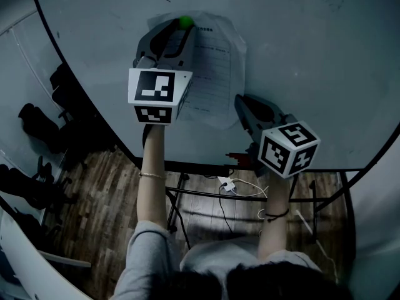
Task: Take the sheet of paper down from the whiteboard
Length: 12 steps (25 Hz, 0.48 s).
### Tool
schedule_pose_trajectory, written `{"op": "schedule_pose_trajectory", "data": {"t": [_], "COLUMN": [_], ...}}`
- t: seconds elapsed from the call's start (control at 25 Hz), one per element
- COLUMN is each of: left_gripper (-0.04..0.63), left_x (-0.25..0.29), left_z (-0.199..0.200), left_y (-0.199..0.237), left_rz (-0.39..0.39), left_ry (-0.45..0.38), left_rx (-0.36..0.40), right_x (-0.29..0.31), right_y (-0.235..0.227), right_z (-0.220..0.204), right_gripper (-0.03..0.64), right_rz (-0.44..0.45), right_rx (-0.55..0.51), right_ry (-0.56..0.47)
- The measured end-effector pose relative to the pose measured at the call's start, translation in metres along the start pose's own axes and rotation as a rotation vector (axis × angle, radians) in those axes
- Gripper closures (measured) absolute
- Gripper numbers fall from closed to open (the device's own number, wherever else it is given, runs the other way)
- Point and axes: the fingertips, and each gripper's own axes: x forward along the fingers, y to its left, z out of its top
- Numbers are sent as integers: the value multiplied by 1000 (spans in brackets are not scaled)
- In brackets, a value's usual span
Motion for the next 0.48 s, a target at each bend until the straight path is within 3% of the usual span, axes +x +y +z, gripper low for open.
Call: {"op": "schedule_pose_trajectory", "data": {"t": [0.48], "left_gripper": [485], "left_x": [0], "left_z": [-1], "left_y": [-3], "left_rz": [-6], "left_ry": [2], "left_rx": [-12], "right_x": [-2], "right_y": [3], "right_z": [-9], "right_gripper": [617], "right_rz": [19], "right_rx": [35], "right_ry": [24]}}
